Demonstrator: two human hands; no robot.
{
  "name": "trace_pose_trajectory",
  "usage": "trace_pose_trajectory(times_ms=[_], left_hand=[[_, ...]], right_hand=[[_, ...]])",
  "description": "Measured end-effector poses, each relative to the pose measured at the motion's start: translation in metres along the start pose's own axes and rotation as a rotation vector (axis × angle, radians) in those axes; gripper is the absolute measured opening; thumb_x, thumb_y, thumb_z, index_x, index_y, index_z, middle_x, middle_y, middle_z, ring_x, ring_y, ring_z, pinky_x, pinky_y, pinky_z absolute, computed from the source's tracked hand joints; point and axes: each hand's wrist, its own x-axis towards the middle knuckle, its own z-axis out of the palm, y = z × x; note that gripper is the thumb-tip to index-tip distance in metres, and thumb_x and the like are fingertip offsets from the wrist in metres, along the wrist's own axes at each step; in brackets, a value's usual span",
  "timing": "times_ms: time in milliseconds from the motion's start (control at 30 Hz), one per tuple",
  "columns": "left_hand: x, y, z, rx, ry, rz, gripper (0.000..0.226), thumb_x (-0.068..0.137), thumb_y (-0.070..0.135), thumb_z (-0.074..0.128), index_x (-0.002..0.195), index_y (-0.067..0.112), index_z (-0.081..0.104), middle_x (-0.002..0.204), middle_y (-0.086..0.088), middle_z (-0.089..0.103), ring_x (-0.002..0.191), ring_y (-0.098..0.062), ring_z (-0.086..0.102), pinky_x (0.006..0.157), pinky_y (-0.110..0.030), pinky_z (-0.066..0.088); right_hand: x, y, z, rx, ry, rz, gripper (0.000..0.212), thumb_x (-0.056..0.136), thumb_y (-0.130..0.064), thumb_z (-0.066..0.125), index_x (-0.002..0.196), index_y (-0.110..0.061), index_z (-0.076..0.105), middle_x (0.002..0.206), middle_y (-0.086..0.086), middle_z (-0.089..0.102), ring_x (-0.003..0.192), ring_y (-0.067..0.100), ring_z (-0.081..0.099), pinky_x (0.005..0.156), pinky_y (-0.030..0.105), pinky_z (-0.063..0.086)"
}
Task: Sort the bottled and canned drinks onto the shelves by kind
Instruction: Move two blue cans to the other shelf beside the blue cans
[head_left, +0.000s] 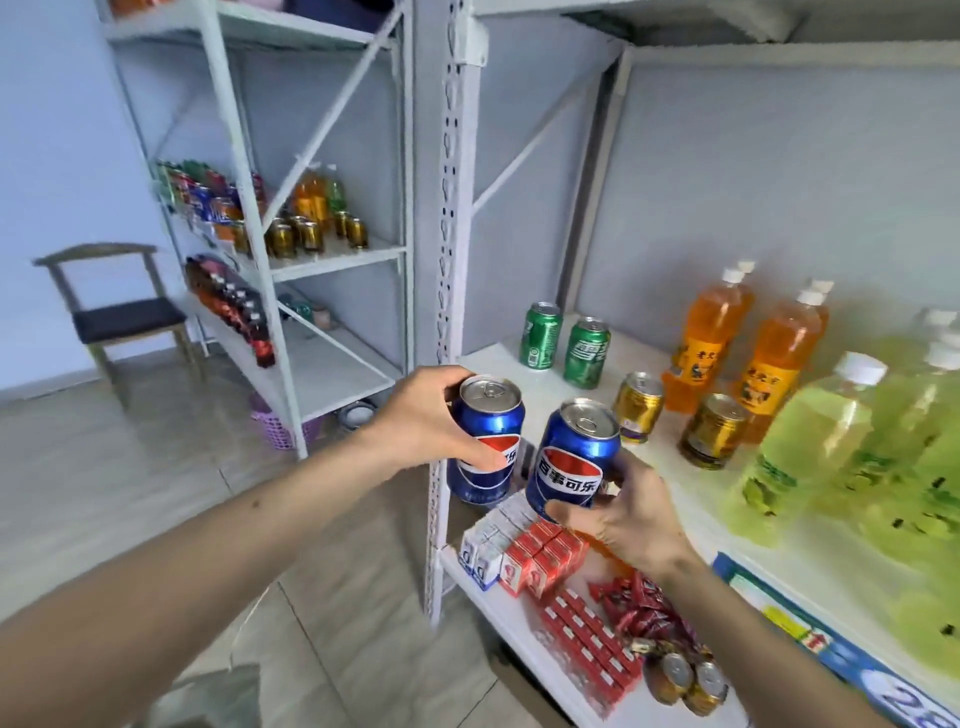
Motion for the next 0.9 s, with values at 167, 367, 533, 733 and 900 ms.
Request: trace_pose_trajectory(times_ms=[167, 367, 533, 733, 900], left_hand=[[0.025, -0.032, -0.076, 0.015, 0.09, -0.054, 0.061, 0.038, 0.011, 0.092, 0.096, 0.018, 0.071, 0.09, 0.001, 0.077, 0.09, -0.02, 0.073, 0.087, -0.042, 0.058], [0.06, -0.061, -0.156, 0.079, 0.205, -0.138, 0.064, 0.042, 0.012, 0.096, 0.1, 0.02, 0.07, 0.092, 0.006, 0.077, 0.088, -0.011, 0.073, 0.083, -0.035, 0.059], [0.094, -0.087, -0.222, 0.101, 0.289, -0.174, 0.054, 0.051, 0.007, 0.094, 0.088, 0.032, 0.064, 0.085, 0.016, 0.071, 0.079, -0.001, 0.066, 0.06, -0.011, 0.05], [0.145, -0.128, -0.314, 0.088, 0.324, -0.181, 0.058, 0.052, 0.006, 0.093, 0.093, 0.032, 0.062, 0.092, 0.013, 0.071, 0.088, -0.008, 0.067, 0.072, -0.023, 0.054], [0.195, -0.16, -0.397, 0.114, 0.303, -0.184, 0.062, 0.051, 0.008, 0.094, 0.101, 0.029, 0.064, 0.097, 0.01, 0.072, 0.094, -0.014, 0.068, 0.084, -0.034, 0.057]], right_hand=[[0.074, -0.018, 0.062, 0.018, -0.091, -0.039, 0.059, 0.056, -0.017, 0.093, 0.105, -0.03, 0.063, 0.091, -0.011, 0.073, 0.084, 0.002, 0.067, 0.071, 0.013, 0.052], [0.163, -0.039, 0.128, 0.037, -0.173, -0.092, 0.057, 0.053, -0.012, 0.094, 0.096, -0.034, 0.063, 0.089, -0.008, 0.073, 0.084, 0.002, 0.067, 0.073, 0.017, 0.055], [0.239, -0.063, 0.188, 0.045, -0.223, -0.134, 0.059, 0.049, -0.019, 0.094, 0.096, -0.036, 0.062, 0.086, -0.015, 0.073, 0.084, 0.003, 0.069, 0.075, 0.021, 0.057], [0.322, -0.094, 0.27, 0.048, -0.247, -0.167, 0.06, 0.052, -0.02, 0.094, 0.098, -0.036, 0.061, 0.084, -0.018, 0.071, 0.083, -0.005, 0.066, 0.07, 0.014, 0.055], [0.386, -0.124, 0.337, 0.069, -0.239, -0.152, 0.064, 0.054, -0.014, 0.094, 0.104, -0.033, 0.058, 0.092, -0.019, 0.068, 0.084, -0.011, 0.062, 0.066, 0.008, 0.051]])
